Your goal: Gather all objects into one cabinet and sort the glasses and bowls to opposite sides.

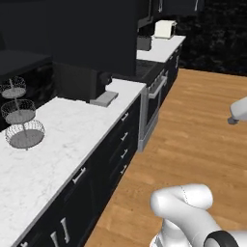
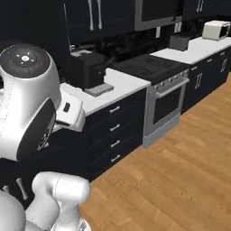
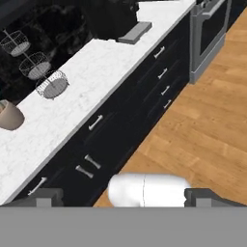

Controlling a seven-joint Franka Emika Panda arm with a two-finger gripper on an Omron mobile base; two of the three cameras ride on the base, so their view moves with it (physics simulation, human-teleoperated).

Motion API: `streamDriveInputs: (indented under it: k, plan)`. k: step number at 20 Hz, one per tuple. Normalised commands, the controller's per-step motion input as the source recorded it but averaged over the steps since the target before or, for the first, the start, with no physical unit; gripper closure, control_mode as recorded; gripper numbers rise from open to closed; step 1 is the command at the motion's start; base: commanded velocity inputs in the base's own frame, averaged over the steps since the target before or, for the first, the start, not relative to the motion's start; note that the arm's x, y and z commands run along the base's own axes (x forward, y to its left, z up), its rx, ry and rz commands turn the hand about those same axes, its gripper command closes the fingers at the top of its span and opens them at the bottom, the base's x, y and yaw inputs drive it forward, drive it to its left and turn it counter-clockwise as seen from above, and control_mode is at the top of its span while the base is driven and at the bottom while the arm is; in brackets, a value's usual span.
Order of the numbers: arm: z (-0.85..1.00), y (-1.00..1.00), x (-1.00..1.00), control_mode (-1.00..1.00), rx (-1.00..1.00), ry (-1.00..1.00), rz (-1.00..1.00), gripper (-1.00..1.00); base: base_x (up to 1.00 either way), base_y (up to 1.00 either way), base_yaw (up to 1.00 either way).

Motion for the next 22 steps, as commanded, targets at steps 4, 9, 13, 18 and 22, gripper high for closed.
streamDriveInputs:
  k: [4, 9, 13, 18, 22]
  plan:
    - [0.00, 0.00, 0.00, 1.00, 0.00, 0.00, 0.00, -1.00, -0.10, -0.32, -0.31]
    - [0.00, 0.00, 0.00, 1.00, 0.00, 0.00, 0.00, -1.00, -0.04, -0.34, -0.31]
    - [0.00, 0.00, 0.00, 1.00, 0.00, 0.00, 0.00, -1.00, 0.00, -0.41, -0.29]
    - [0.00, 0.00, 0.00, 1.00, 0.00, 0.00, 0.00, -1.00, 0.00, -0.46, -0.26]
    - [0.00, 0.00, 0.00, 1.00, 0.00, 0.00, 0.00, -1.00, 0.11, -0.73, -0.10]
